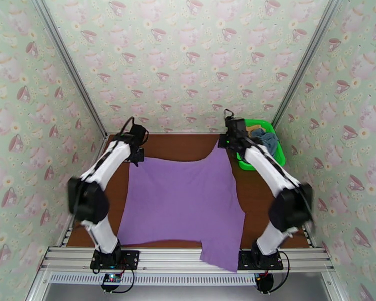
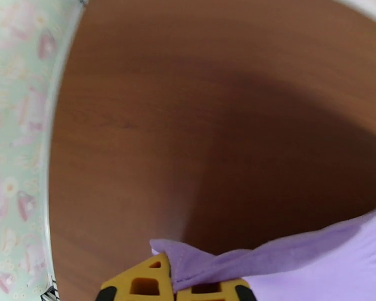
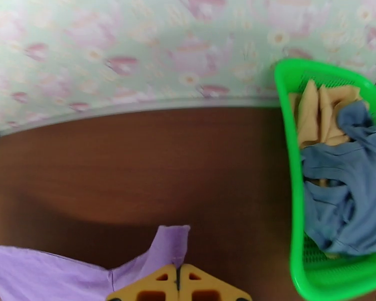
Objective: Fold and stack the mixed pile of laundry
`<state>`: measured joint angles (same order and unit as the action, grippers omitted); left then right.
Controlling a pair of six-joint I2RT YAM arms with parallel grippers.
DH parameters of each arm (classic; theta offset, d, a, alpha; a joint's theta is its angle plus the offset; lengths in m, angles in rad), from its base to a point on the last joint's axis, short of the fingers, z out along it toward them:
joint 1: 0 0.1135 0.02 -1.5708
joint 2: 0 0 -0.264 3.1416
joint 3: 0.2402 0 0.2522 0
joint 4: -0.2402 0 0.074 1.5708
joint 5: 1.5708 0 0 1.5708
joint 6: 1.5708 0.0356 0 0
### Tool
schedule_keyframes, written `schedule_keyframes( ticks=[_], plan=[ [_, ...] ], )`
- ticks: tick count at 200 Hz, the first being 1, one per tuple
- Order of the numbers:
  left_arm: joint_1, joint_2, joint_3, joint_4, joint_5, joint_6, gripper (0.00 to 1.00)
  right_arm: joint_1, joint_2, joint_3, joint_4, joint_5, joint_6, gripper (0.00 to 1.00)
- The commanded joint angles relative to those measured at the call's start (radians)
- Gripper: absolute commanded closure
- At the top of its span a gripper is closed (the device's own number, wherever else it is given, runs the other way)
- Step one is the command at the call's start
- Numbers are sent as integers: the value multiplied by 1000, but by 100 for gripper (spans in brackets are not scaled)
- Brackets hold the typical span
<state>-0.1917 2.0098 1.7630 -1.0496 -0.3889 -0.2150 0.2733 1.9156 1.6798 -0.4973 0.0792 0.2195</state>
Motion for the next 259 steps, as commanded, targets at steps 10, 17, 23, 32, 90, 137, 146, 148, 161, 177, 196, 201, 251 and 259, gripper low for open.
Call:
schedule_keyframes(
  ticks=[10,17,23,32,90,137,146,148,161,177,196,201,251,259],
  plan=[
    [38,272,284,-22,-57,35,100,-5,297,302,64,93,-5,100],
    [46,331,356,-42,-62,43,100,-5,362,374,49,108,-5,100],
    [53,382,415,-60,-65,51,100,-5,413,435,35,117,-9,100],
    [63,450,507,-85,-63,61,100,-5,485,524,13,135,-15,100],
    [105,683,806,-144,-33,91,100,-21,763,866,-80,191,12,100],
    [132,681,794,-120,23,88,41,-47,766,865,-96,163,55,70],
    [132,671,796,-124,34,85,24,-52,745,856,-104,131,61,53],
    [133,668,796,-123,38,83,21,-54,740,853,-105,122,62,49],
    [132,633,792,-118,57,74,11,-57,685,817,-112,101,65,35],
    [130,551,778,-109,71,62,5,-57,577,734,-98,81,48,27],
    [125,389,707,-91,63,42,3,-57,392,572,-68,50,17,20],
    [124,339,673,-87,63,33,3,-56,339,513,-57,37,9,19],
    [121,-259,29,-138,175,-179,23,-51,-321,-116,-38,-144,11,14],
    [121,-363,-128,-104,239,-214,28,-46,-423,-215,-39,-161,24,13]
  ],
)
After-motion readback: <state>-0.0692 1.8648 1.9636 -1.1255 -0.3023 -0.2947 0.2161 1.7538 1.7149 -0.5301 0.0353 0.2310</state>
